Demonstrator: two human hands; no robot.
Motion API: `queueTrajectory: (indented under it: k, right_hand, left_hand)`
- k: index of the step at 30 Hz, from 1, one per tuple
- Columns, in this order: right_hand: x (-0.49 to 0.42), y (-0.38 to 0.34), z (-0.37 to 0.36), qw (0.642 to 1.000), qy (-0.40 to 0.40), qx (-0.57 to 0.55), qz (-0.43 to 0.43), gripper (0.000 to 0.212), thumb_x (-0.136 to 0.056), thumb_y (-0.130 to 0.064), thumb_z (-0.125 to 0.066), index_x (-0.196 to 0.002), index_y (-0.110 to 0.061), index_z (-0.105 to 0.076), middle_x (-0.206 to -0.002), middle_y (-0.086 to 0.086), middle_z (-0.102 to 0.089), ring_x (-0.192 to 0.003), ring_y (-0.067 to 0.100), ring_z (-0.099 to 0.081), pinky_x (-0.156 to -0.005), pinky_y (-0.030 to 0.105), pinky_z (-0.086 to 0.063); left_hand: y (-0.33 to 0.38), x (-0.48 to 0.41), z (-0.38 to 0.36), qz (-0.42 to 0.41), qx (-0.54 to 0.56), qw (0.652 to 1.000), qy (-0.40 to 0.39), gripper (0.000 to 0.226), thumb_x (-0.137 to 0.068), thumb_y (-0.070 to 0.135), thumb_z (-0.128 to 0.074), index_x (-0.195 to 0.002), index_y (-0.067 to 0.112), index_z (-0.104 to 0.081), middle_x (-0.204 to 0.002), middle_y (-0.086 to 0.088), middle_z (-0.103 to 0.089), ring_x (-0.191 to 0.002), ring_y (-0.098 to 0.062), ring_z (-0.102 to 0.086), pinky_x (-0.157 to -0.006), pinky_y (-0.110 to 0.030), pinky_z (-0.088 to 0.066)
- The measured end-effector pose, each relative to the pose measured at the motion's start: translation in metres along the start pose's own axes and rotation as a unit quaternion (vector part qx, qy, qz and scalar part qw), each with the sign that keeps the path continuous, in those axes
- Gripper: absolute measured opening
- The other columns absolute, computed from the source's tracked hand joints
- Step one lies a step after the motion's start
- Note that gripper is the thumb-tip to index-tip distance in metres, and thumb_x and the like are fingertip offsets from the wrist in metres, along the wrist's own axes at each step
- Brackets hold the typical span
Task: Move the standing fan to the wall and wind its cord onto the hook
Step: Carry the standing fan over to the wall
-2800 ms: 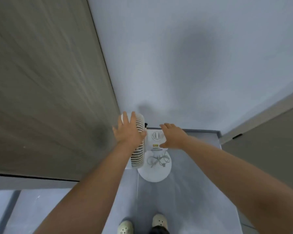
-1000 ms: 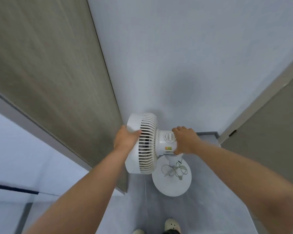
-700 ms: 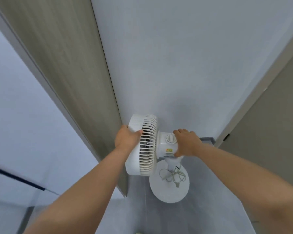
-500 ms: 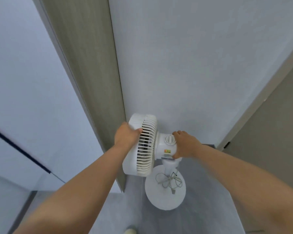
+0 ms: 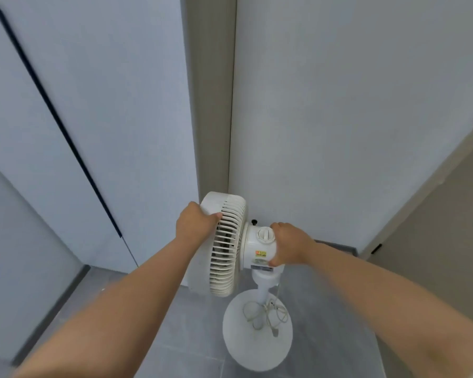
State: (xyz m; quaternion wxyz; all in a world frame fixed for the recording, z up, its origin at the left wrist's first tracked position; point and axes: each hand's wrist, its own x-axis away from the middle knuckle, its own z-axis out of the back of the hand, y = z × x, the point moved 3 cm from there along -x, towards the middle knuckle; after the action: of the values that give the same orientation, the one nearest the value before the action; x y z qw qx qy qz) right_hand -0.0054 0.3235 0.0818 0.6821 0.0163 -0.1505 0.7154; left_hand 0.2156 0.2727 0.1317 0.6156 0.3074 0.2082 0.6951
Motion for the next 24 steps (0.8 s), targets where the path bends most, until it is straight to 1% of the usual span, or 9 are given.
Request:
queueTrajectory:
  k: [1, 3, 6, 10, 15, 18, 20, 24]
  right_hand:
    - [0.006, -0.021, -0.002, 1.0, 0.001, 0.003, 0.009, 0.07, -0.052, -0.045, -0.079, -0.107, -0.012, -0.05, -0.102, 0.002, -0.056, -0.091, 0.019, -0.053, -0.077, 0.033, -0.05]
    - [0.01, -0.04, -0.006, 1.0, -0.002, 0.003, 0.013, 0.068, -0.05, -0.045, -0.078, -0.104, -0.014, -0.051, -0.099, 0.001, -0.056, -0.087, 0.018, -0.054, -0.074, 0.033, -0.052]
    - [0.019, -0.085, -0.014, 1.0, -0.009, 0.006, 0.019, 0.063, -0.048, -0.045, -0.078, -0.098, -0.017, -0.052, -0.093, -0.002, -0.056, -0.082, 0.016, -0.055, -0.07, 0.033, -0.053]
    - [0.03, -0.157, -0.026, 0.999, -0.003, 0.013, 0.032, 0.062, -0.045, -0.047, -0.077, -0.095, -0.02, -0.052, -0.09, -0.004, -0.058, -0.08, 0.016, -0.058, -0.069, 0.034, -0.055]
    - [0.035, -0.247, -0.04, 0.998, -0.007, 0.025, 0.058, 0.064, -0.049, -0.045, -0.078, -0.1, -0.018, -0.052, -0.095, -0.002, -0.058, -0.088, 0.018, -0.059, -0.07, 0.032, -0.054]
    - [0.036, -0.305, -0.046, 0.996, 0.0, 0.044, 0.073, 0.063, -0.056, -0.042, -0.078, -0.105, -0.014, -0.049, -0.1, 0.001, -0.055, -0.088, 0.018, -0.052, -0.068, 0.028, -0.045]
    - [0.032, -0.343, -0.05, 0.996, 0.003, 0.046, 0.082, 0.063, -0.058, -0.042, -0.079, -0.105, -0.014, -0.048, -0.102, 0.002, -0.054, -0.085, 0.016, -0.047, -0.069, 0.028, -0.043]
    - [0.013, -0.41, -0.064, 0.992, -0.012, 0.035, 0.12, 0.063, -0.058, -0.041, -0.08, -0.105, -0.013, -0.048, -0.103, 0.003, -0.055, -0.086, 0.016, -0.046, -0.073, 0.029, -0.045]
  left_hand:
    - [-0.015, 0.009, 0.015, 0.005, 0.006, 1.0, 0.006, 0.053, -0.083, 0.04, -0.062, -0.117, 0.001, -0.05, -0.116, -0.013, -0.059, -0.107, -0.031, -0.056, -0.078, -0.032, -0.04]
    - [-0.031, 0.018, 0.029, 0.009, 0.009, 1.0, 0.008, 0.052, -0.083, 0.039, -0.062, -0.115, 0.001, -0.05, -0.116, -0.014, -0.06, -0.107, -0.031, -0.056, -0.077, -0.031, -0.04]
    - [-0.067, 0.034, 0.06, 0.009, 0.028, 0.999, 0.015, 0.052, -0.084, 0.038, -0.061, -0.118, 0.001, -0.048, -0.118, -0.014, -0.059, -0.108, -0.031, -0.055, -0.078, -0.033, -0.041]
    - [-0.121, 0.055, 0.112, 0.014, 0.045, 0.998, 0.028, 0.054, -0.085, 0.037, -0.061, -0.121, 0.001, -0.045, -0.12, -0.014, -0.056, -0.109, -0.031, -0.054, -0.075, -0.031, -0.037]
    - [-0.191, 0.069, 0.176, 0.012, 0.064, 0.996, 0.058, 0.05, -0.085, 0.035, -0.063, -0.118, 0.0, -0.047, -0.118, -0.014, -0.057, -0.107, -0.03, -0.054, -0.075, -0.03, -0.037]
    - [-0.232, 0.077, 0.215, 0.012, 0.085, 0.994, 0.066, 0.048, -0.086, 0.032, -0.062, -0.118, 0.0, -0.046, -0.119, -0.014, -0.056, -0.105, -0.029, -0.053, -0.075, -0.03, -0.036]
    - [-0.259, 0.077, 0.24, 0.02, 0.091, 0.993, 0.069, 0.048, -0.086, 0.032, -0.061, -0.12, 0.002, -0.044, -0.12, -0.013, -0.055, -0.101, -0.026, -0.051, -0.075, -0.031, -0.035]
    - [-0.312, 0.071, 0.286, 0.041, 0.105, 0.99, 0.083, 0.05, -0.086, 0.033, -0.062, -0.122, 0.002, -0.043, -0.123, -0.013, -0.054, -0.11, -0.03, -0.053, -0.078, -0.031, -0.037]
